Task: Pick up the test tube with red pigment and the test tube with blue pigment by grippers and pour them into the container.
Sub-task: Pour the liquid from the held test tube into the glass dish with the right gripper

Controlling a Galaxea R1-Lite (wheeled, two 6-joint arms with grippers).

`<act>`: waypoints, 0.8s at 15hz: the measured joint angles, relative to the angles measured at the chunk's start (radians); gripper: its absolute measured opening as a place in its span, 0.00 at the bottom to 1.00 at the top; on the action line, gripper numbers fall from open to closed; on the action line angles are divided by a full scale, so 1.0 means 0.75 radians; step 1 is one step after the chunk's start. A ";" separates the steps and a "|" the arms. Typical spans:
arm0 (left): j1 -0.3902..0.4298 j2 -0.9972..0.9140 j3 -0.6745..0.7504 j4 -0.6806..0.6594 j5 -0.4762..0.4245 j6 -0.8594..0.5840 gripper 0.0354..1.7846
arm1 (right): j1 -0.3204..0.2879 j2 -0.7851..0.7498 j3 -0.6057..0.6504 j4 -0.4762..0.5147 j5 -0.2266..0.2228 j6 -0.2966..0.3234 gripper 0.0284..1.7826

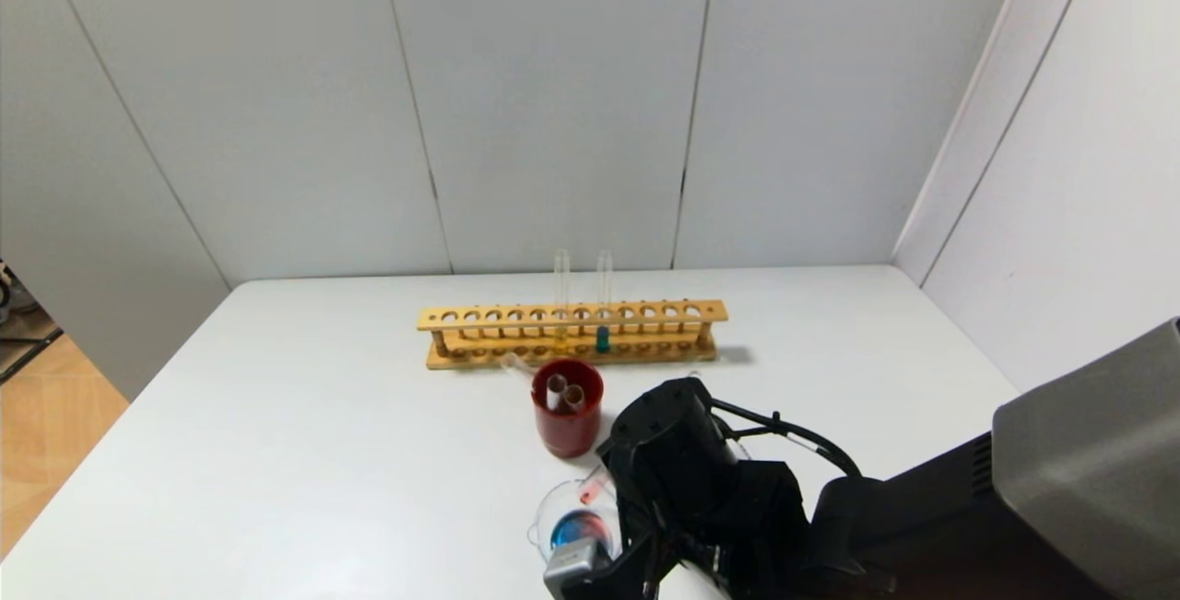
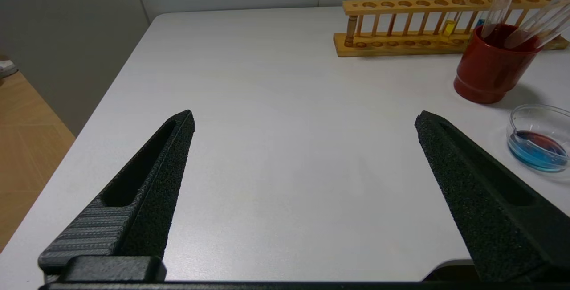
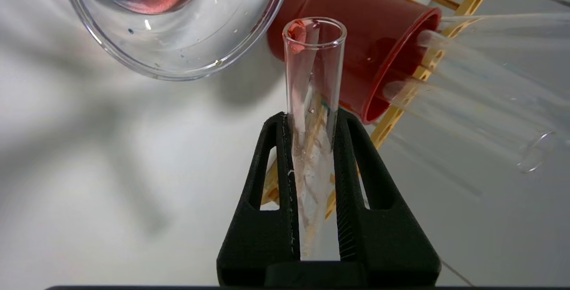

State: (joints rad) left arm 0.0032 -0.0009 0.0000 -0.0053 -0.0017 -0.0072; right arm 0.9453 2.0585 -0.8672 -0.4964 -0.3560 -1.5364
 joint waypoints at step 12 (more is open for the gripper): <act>0.000 0.000 0.000 0.000 0.000 0.000 0.98 | 0.030 -0.020 -0.025 0.031 -0.060 -0.070 0.17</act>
State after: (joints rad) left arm 0.0032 -0.0009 0.0000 -0.0053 -0.0019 -0.0070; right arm 0.9679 2.0432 -0.8862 -0.4734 -0.4011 -1.5885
